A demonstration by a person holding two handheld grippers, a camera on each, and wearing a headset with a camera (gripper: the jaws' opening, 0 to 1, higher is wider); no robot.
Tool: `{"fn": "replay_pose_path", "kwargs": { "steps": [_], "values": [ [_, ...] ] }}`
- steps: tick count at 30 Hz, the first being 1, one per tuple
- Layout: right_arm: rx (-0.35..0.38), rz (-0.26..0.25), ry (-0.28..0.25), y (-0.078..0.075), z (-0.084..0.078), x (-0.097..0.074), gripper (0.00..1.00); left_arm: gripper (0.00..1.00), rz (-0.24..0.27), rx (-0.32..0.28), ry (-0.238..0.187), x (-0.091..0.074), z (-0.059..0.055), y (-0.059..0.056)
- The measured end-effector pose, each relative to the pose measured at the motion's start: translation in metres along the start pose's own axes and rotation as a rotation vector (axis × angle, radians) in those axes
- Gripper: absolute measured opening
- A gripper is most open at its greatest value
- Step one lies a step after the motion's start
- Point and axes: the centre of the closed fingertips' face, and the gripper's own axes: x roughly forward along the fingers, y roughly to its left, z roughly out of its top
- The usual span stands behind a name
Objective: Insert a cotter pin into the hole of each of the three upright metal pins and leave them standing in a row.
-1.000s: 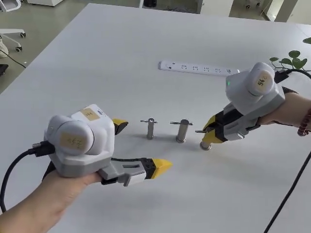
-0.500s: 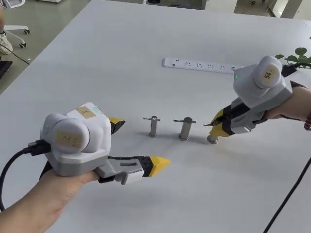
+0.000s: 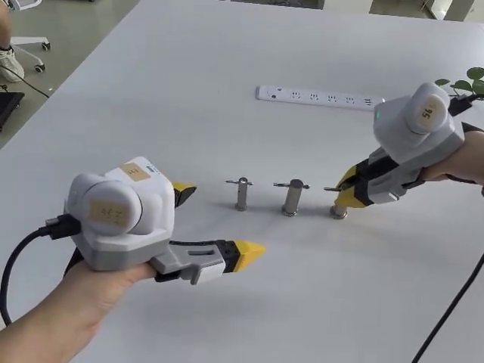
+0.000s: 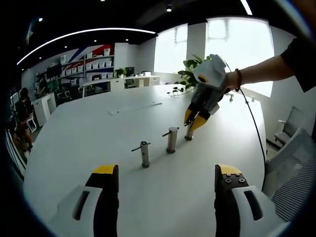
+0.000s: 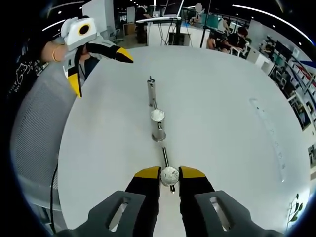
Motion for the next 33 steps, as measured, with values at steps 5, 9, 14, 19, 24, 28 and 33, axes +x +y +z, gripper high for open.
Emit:
{"fn": "replay_pose_path", "kwargs": {
  "steps": [5, 9, 14, 19, 24, 28, 33],
  "values": [
    [0.014, 0.012, -0.021, -0.002, -0.003, -0.001, 0.09, 0.79, -0.003, 0.002, 0.011, 0.001, -0.001, -0.001],
    [0.022, 0.018, -0.040, -0.002, -0.003, 0.000, 0.10, 0.79, -0.004, -0.001, 0.016, 0.001, -0.001, -0.002],
    [0.034, -0.001, -0.030, -0.002, -0.007, 0.000, 0.16, 0.81, -0.006, 0.003, 0.020, 0.001, 0.001, -0.004],
    [0.137, -0.052, -0.068, -0.003, -0.002, -0.012, 0.26, 0.84, 0.005, -0.002, 0.021, 0.000, 0.002, -0.002],
    [0.262, -0.122, -0.147, 0.003, 0.008, -0.025, 0.41, 0.89, 0.030, -0.025, 0.017, -0.003, 0.006, 0.005],
    [0.338, -0.208, -0.197, 0.007, 0.011, -0.034, 0.49, 0.91, 0.039, -0.048, 0.001, -0.005, 0.012, 0.009],
    [0.465, -0.266, -0.285, 0.020, 0.016, -0.043, 0.56, 0.94, 0.074, -0.079, -0.025, -0.007, 0.019, 0.011]
  ]
}}
